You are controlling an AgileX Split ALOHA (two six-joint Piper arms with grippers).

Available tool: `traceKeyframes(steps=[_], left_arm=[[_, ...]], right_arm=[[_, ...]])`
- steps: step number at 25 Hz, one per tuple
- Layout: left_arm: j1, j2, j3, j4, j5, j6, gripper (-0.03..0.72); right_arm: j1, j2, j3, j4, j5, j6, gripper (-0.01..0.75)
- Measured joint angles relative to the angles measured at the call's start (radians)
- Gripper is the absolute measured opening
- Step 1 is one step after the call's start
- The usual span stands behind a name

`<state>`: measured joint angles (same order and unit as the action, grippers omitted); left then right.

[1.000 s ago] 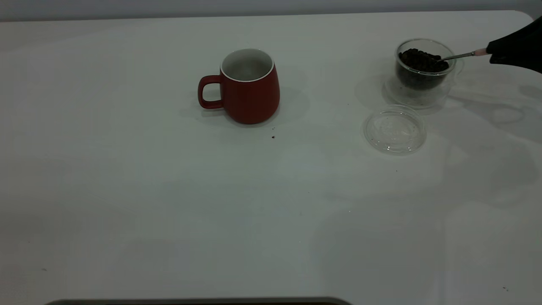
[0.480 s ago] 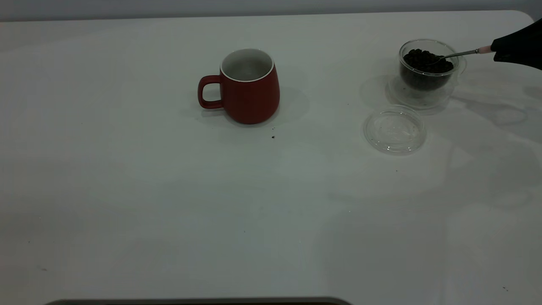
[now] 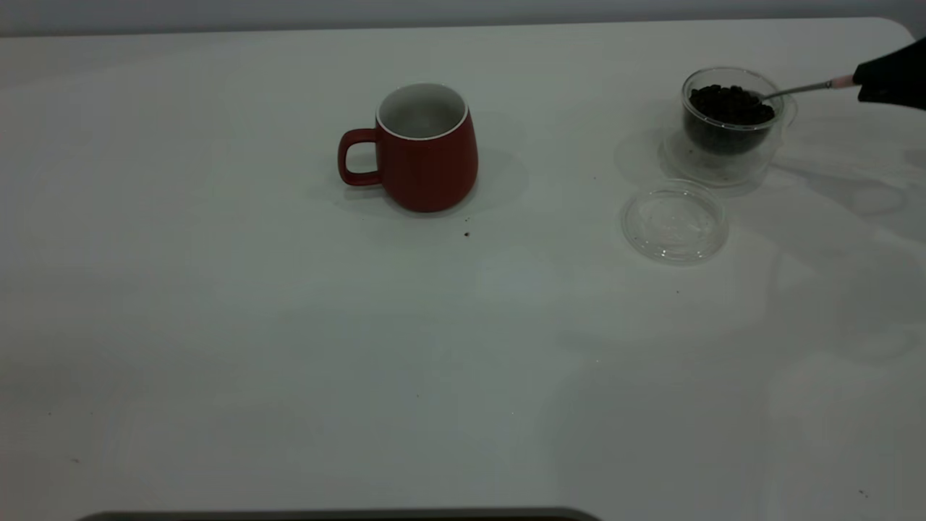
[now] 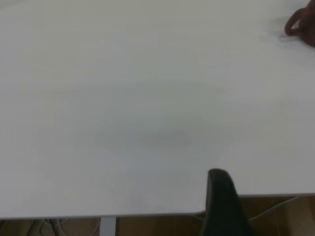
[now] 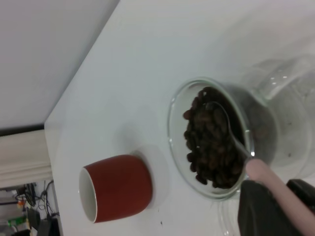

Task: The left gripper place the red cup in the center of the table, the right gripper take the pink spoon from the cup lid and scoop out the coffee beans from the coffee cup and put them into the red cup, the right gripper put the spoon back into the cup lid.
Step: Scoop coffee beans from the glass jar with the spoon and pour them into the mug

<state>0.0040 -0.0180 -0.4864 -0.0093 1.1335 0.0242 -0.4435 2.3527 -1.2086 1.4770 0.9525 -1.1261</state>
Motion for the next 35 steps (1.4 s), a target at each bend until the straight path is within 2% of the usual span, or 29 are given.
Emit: traceKeyframes(steps=[7,16,22,35], left_arm=[[0.000,0.000,0.000,0.000,0.000,0.000,0.505],[0.000,0.000,0.000,0.000,0.000,0.000,0.505],[0.000,0.000,0.000,0.000,0.000,0.000,0.505],[0.000,0.000,0.000,0.000,0.000,-0.001,0.505]], right_arm=[[0.000,-0.016,0.000,-0.058,0.006,0.051,0.100],[-0.047,-0.016,0.000,-0.053,0.073,0.062,0.100],[-0.050,0.019,0.000,0.003,0.167,0.065,0.100],[-0.056,0.107,0.000,0.106,0.186,0.057,0.100]])
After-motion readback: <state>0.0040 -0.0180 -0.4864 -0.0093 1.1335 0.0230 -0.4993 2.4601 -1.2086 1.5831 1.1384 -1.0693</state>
